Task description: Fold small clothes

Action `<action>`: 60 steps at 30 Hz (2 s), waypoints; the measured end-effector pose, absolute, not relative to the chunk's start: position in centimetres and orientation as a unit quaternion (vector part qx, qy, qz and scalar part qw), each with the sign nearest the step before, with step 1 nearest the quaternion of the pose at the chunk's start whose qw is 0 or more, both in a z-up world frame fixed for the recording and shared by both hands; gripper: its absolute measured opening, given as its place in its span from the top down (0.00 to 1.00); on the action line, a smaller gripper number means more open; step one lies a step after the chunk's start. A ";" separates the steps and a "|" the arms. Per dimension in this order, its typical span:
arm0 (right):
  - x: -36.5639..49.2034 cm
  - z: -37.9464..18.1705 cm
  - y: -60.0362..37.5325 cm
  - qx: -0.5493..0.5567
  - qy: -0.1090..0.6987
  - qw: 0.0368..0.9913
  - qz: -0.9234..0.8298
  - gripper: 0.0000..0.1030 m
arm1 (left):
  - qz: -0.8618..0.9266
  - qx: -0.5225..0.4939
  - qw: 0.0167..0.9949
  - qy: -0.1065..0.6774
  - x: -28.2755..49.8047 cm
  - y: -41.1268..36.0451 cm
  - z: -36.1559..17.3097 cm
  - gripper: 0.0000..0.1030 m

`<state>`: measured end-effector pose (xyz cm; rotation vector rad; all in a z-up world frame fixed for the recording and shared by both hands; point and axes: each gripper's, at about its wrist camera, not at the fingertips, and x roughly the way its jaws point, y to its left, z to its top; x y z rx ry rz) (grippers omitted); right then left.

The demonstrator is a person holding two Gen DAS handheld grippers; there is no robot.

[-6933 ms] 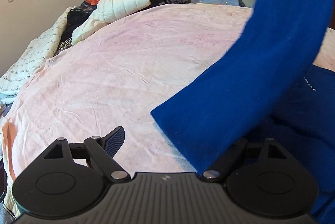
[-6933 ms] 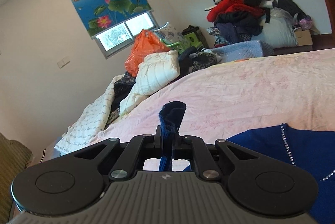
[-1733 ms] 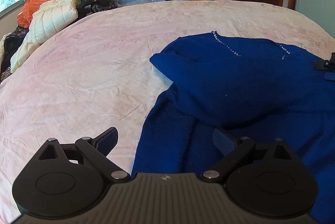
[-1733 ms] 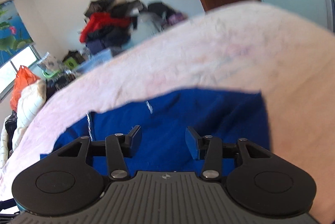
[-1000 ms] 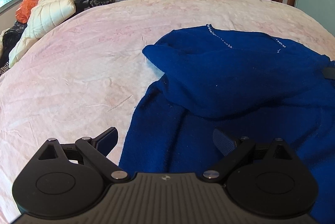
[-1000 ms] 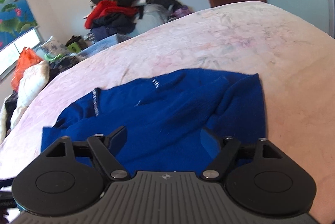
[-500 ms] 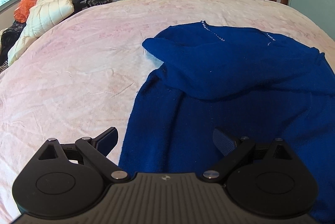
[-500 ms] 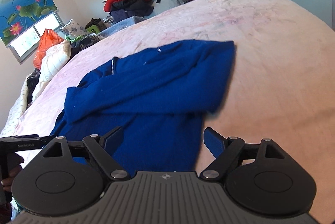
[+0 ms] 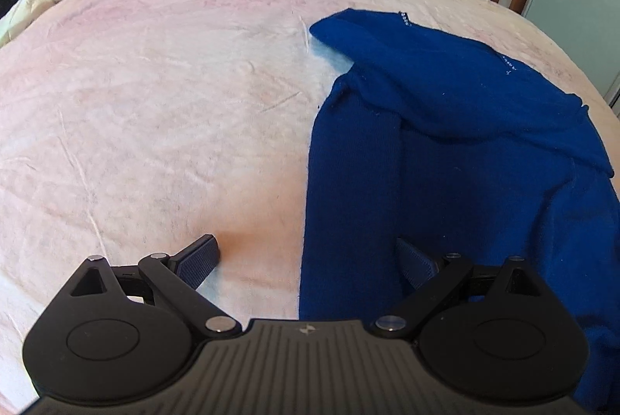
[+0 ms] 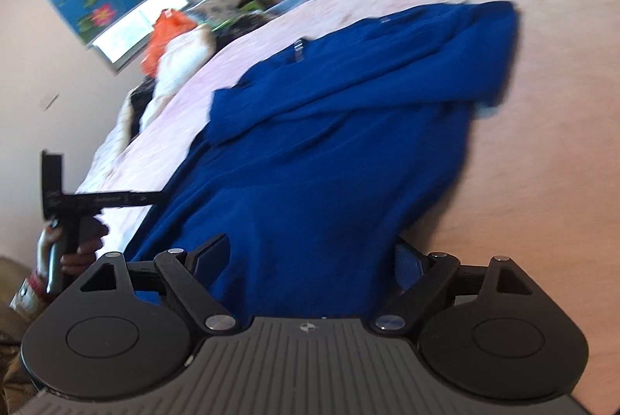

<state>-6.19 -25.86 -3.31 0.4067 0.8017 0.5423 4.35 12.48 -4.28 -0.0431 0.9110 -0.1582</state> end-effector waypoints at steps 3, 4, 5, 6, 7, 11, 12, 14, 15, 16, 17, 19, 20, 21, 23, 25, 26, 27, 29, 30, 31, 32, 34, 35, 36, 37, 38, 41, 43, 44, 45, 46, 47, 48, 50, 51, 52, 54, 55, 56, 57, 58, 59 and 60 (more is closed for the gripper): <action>-5.8 -3.2 -24.5 0.193 0.381 0.863 0.270 0.18 | -0.111 -0.022 0.891 0.440 3.7 11.3 -4.2 0.05; -5.7 -3.1 -24.2 0.195 0.380 0.863 0.271 0.18 | -0.123 -0.022 0.890 0.438 3.4 10.7 -4.2 0.05; -5.6 -3.1 -23.9 0.196 0.381 0.862 0.270 0.21 | -0.134 -0.019 0.890 0.436 3.2 10.1 -4.2 0.05; -5.4 -3.0 -23.7 0.196 0.380 0.864 0.267 0.26 | -0.144 -0.016 0.889 0.435 3.1 9.2 -4.2 0.06; -5.4 -3.0 -23.6 0.194 0.380 0.866 0.262 0.29 | -0.147 -0.012 0.890 0.431 3.0 8.5 -4.2 0.15; -5.0 -3.1 -23.9 0.179 0.384 0.879 0.221 0.78 | -0.140 0.024 0.895 0.422 3.2 6.1 -3.7 0.77; -4.8 -3.1 -24.3 0.180 0.384 0.880 0.214 0.88 | -0.144 0.017 0.893 0.426 3.7 6.0 -3.6 0.88; -4.4 -3.2 -24.8 0.186 0.379 0.881 0.213 0.89 | -0.145 0.011 0.893 0.427 4.6 5.7 -3.5 0.90; -4.1 -3.1 -24.9 0.181 0.376 0.884 0.210 0.90 | -0.141 0.012 0.893 0.427 5.4 5.5 -3.6 0.90; -3.8 -2.8 -24.9 0.172 0.373 0.889 0.205 0.90 | -0.137 0.012 0.894 0.427 5.9 5.3 -3.6 0.91; -3.4 -2.5 -24.9 0.163 0.367 0.894 0.198 0.91 | -0.134 0.011 0.894 0.426 6.4 5.0 -3.6 0.91; -2.2 -1.6 -24.9 0.151 0.355 0.903 0.187 0.92 | -0.128 0.005 0.899 0.418 7.2 4.7 -3.3 0.91; -1.6 -1.2 -25.1 0.144 0.348 0.909 0.179 0.93 | -0.125 0.001 0.903 0.411 7.7 4.6 -3.0 0.91; -0.8 -0.8 -25.2 0.133 0.342 0.915 0.168 0.93 | -0.124 -0.002 0.904 0.408 8.3 4.5 -3.0 0.91; 0.3 -0.4 -25.0 0.104 0.337 0.923 0.155 0.93 | -0.122 0.001 0.902 0.414 9.3 4.2 -3.3 0.91; 1.3 -0.5 -25.2 0.099 0.338 0.926 0.139 0.93 | -0.118 0.002 0.898 0.424 9.7 4.2 -3.6 0.89; 1.7 -0.8 -25.4 0.105 0.348 0.922 0.132 0.84 | -0.120 -0.001 0.899 0.422 9.6 4.4 -3.5 0.89; 1.7 -1.0 -25.4 0.106 0.355 0.920 0.126 0.84 | -0.120 -0.001 0.900 0.420 9.3 4.6 -3.3 0.89; 1.0 -1.0 -25.5 0.102 0.351 0.922 0.125 0.74 | -0.120 0.009 0.903 0.412 8.3 5.2 -2.8 0.87; 0.4 -0.9 -25.7 0.102 0.348 0.924 0.125 0.65 | -0.119 0.016 0.905 0.408 7.9 5.6 -2.5 0.84; -0.4 -0.7 -26.2 0.102 0.345 0.925 0.120 0.61 | -0.118 0.022 0.906 0.406 7.5 5.9 -2.4 0.74; -1.1 -0.6 -26.7 0.100 0.344 0.927 0.113 0.55 | -0.116 0.028 0.907 0.403 6.9 6.4 -2.2 0.66; -2.5 -0.2 -27.7 0.093 0.346 0.929 0.088 0.43 | -0.105 0.036 0.913 0.391 5.9 7.3 -1.8 0.37; -3.3 0.0 -28.3 0.085 0.347 0.931 0.073 0.38 | -0.100 0.040 0.918 0.382 5.2 7.8 -1.6 0.34; -4.1 0.2 -28.9 0.076 0.350 0.932 0.059 0.37 | -0.096 0.046 0.921 0.375 4.6 8.0 -1.4 0.34; -4.9 0.5 -29.5 0.060 0.352 0.933 0.041 0.37 | -0.093 0.053 0.922 0.371 4.1 8.1 -1.2 0.34; -5.8 0.8 -30.1 0.036 0.355 0.934 0.017 0.36 | -0.088 0.059 0.924 0.368 3.5 8.4 -1.1 0.34; -7.8 1.7 -30.0 -0.090 0.363 0.924 -0.074 0.28 | -0.071 0.068 0.925 0.366 2.4 8.3 -1.1 0.34; -8.8 2.1 -29.2 -0.152 0.357 0.917 -0.097 0.25 | -0.053 0.077 0.925 0.369 2.0 7.9 -1.4 0.34; -9.3 2.3 -29.0 -0.143 0.355 0.920 -0.081 0.24 | -0.043 0.083 0.925 0.369 1.7 7.5 -1.6 0.34; -9.6 2.5 -29.0 -0.110 0.353 0.928 -0.048 0.23 | -0.032 0.090 0.925 0.369 1.6 7.1 -1.8 0.34; -9.8 2.6 -28.8 -0.066 0.353 0.933 -0.006 0.22 | -0.023 0.095 0.924 0.369 1.5 6.8 -1.9 0.34; -9.9 2.4 -28.6 -0.026 0.353 0.935 0.036 0.21 | -0.014 0.099 0.924 0.370 1.3 6.4 -2.0 0.34; -9.8 2.1 -28.2 0.005 0.352 0.933 0.069 0.21 | -0.009 0.099 0.923 0.372 1.3 6.2 -2.1 0.34; -9.3 1.3 -27.1 0.045 0.356 0.927 0.106 0.21 | -0.003 0.095 0.920 0.380 1.3 5.8 -2.3 0.34; -9.0 1.0 -26.3 0.055 0.361 0.924 0.116 0.21 | -0.003 0.094 0.919 0.383 1.2 5.6 -2.4 0.33; -8.7 0.6 -25.7 0.058 0.366 0.921 0.121 0.21 | -0.002 0.094 0.918 0.385 1.2 5.6 -2.5 0.33; -8.3 0.2 -24.6 0.054 0.375 0.916 0.130 0.21 | 0.004 0.098 0.917 0.387 1.2 5.4 -2.6 0.33; -8.3 0.1 -24.2 0.052 0.378 0.914 0.135 0.21 | 0.006 0.100 0.917 0.387 1.1 5.3 -2.7 0.33; -8.4 0.2 -23.7 0.054 0.380 0.913 0.140 0.20 | 0.007 0.101 0.916 0.388 1.2 5.3 -2.8 0.33; -8.5 0.2 -23.6 0.057 0.381 0.912 0.143 0.19 | 0.007 0.100 0.915 0.390 1.2 5.3 -2.8 0.33; -8.6 0.0 -23.4 0.060 0.383 0.911 0.144 0.19 | 0.007 0.098 0.914 0.393 1.2 5.4 -2.9 0.32; -8.7 0.0 -23.5 0.062 0.383 0.910 0.145 0.18 | 0.007 0.097 0.914 0.395 1.2 5.4 -3.0 0.32; -8.6 -0.2 -23.3 0.065 0.385 0.909 0.145 0.17 | 0.007 0.098 0.913 0.396 1.2 5.4 -3.1 0.32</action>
